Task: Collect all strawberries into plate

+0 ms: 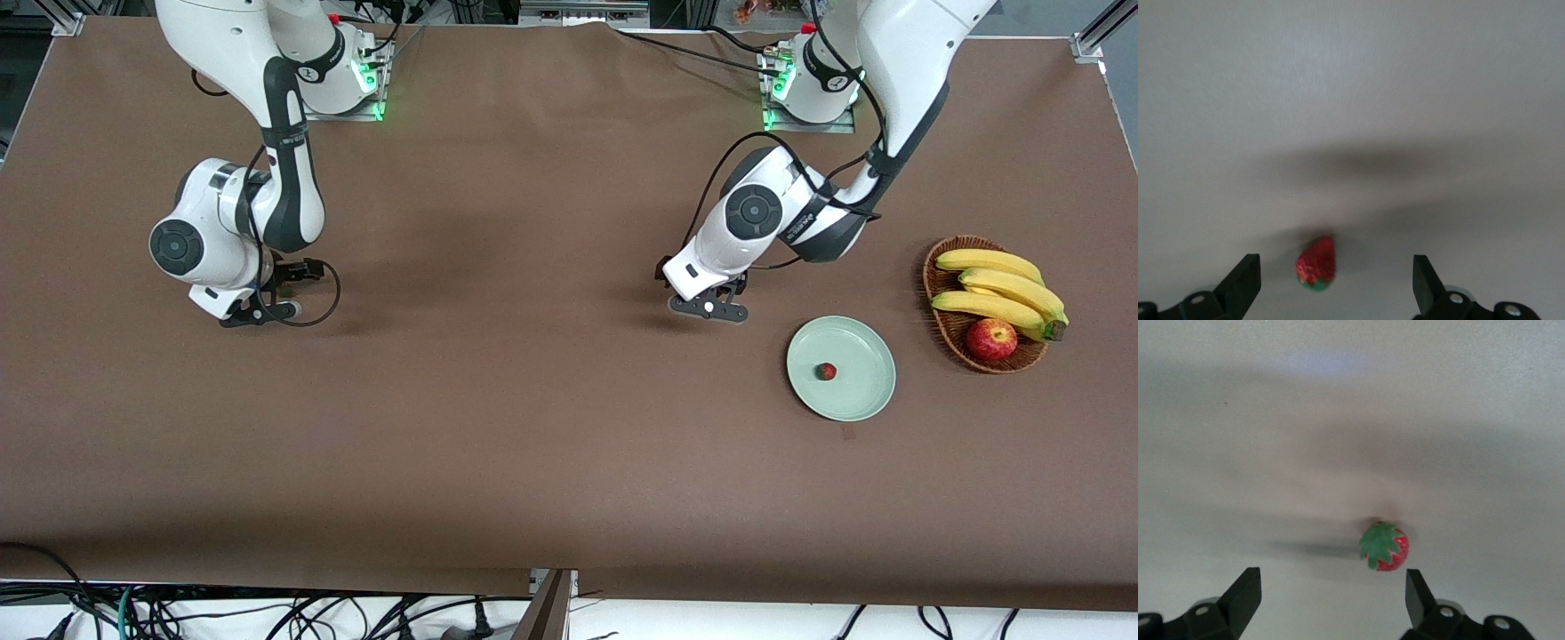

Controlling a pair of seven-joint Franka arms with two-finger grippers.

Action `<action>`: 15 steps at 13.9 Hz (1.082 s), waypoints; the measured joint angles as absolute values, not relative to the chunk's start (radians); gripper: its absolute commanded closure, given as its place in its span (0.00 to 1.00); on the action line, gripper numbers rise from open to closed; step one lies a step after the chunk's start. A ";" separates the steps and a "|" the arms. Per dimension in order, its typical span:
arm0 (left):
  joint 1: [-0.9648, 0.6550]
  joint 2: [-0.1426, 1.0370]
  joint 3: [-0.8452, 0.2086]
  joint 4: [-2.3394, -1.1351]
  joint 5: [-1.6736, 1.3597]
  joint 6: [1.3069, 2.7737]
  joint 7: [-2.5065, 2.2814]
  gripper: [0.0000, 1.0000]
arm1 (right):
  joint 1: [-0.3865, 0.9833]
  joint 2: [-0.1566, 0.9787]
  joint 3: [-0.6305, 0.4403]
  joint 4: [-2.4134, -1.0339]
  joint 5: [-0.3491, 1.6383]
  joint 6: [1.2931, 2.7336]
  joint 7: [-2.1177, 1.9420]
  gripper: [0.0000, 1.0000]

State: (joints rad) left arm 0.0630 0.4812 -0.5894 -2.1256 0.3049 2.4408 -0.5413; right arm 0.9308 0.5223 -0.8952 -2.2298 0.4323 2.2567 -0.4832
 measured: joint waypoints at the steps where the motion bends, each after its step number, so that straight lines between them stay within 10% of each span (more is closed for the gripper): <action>1: 0.069 0.488 -0.589 -2.151 0.333 2.464 -0.544 0.00 | 0.925 0.523 -0.895 -2.232 0.432 2.268 -0.502 0.13; 5: 0.073 0.511 -0.587 -2.168 0.400 2.484 -0.544 0.02 | 0.881 0.534 -0.895 -2.240 0.432 2.319 -0.571 0.32; 6: 0.075 0.519 -0.585 -2.168 0.429 2.491 -0.545 0.59 | 0.873 0.536 -0.895 -2.241 0.432 2.321 -0.579 0.39; 9: 0.083 0.535 -0.577 -2.168 0.464 2.502 -0.545 0.94 | 0.866 0.544 -0.891 -2.244 0.434 2.326 -0.585 0.47; 15: 0.084 0.532 -0.578 -2.161 0.467 2.503 -0.544 1.00 | 0.865 0.559 -0.866 -2.252 0.472 2.329 -0.585 0.66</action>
